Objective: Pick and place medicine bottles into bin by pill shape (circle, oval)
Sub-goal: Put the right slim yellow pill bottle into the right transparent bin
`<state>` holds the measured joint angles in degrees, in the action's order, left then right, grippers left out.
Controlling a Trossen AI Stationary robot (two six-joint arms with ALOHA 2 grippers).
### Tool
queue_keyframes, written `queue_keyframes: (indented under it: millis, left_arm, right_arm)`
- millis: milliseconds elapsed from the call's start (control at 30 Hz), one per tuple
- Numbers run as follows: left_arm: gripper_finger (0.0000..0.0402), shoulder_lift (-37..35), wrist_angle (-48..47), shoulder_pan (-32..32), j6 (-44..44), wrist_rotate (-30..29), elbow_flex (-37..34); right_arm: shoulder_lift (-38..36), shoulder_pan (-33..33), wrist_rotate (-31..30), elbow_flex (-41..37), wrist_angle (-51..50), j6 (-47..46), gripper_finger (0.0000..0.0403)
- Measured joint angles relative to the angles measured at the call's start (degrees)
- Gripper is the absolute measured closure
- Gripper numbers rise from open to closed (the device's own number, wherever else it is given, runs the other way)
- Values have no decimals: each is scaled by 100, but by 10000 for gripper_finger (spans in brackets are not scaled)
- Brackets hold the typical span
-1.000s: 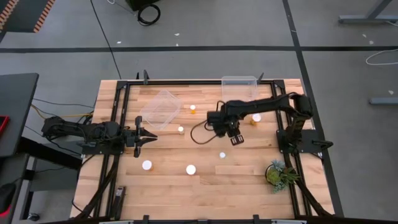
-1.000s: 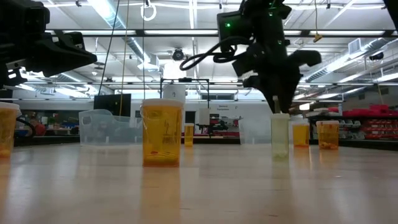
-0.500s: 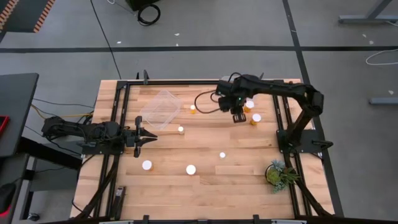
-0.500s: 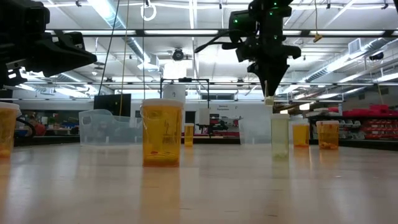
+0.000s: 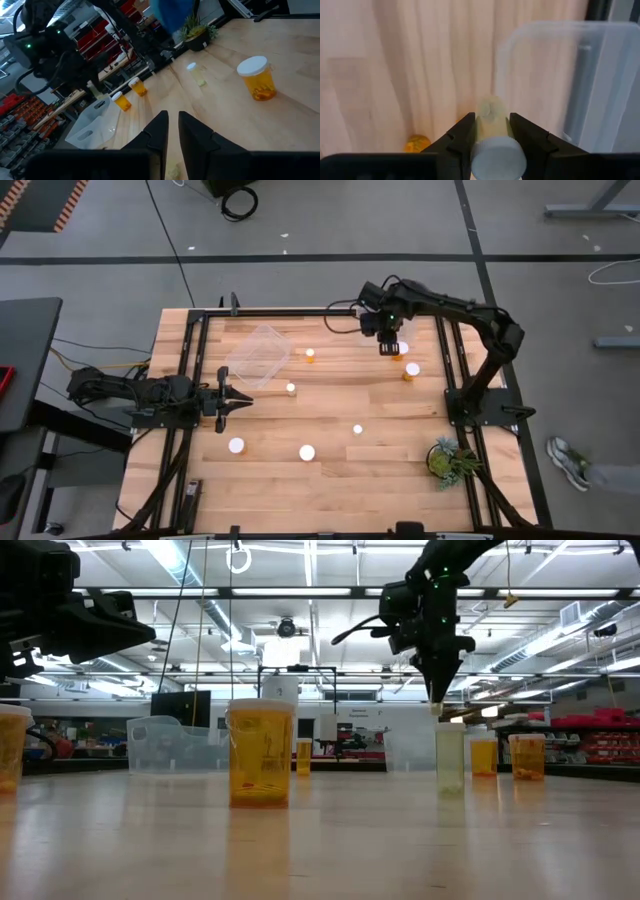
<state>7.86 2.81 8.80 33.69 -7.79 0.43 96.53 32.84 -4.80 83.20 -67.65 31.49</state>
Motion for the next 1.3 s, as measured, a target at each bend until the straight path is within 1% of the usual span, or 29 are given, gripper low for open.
queue_keyframes:
  millis: [133,300,467,667,767,1067,1300]
  left_arm:
    - [344,0,0,0,2,0,0]
    - [344,2,0,1,1,0,1]
    - [351,0,0,0,0,0,1]
    - [344,1,0,2,2,0,0]
    - [342,0,0,0,2,-1,1]
    - [350,0,0,0,0,0,1]
    - [342,2,0,1,2,-1,1]
  right_arm:
    - [0,282,-13,-1,30,-102,278]
    - [0,575,-374,-1,150,-295,278]
    - [2,801,-394,-2,270,-482,278]
    - [79,925,-421,25,411,-558,278]
    - [355,920,-435,274,317,-613,278]
    - [1547,1015,-385,1606,-289,-867,278]
    - [2012,1279,80,1937,-338,-880,278]
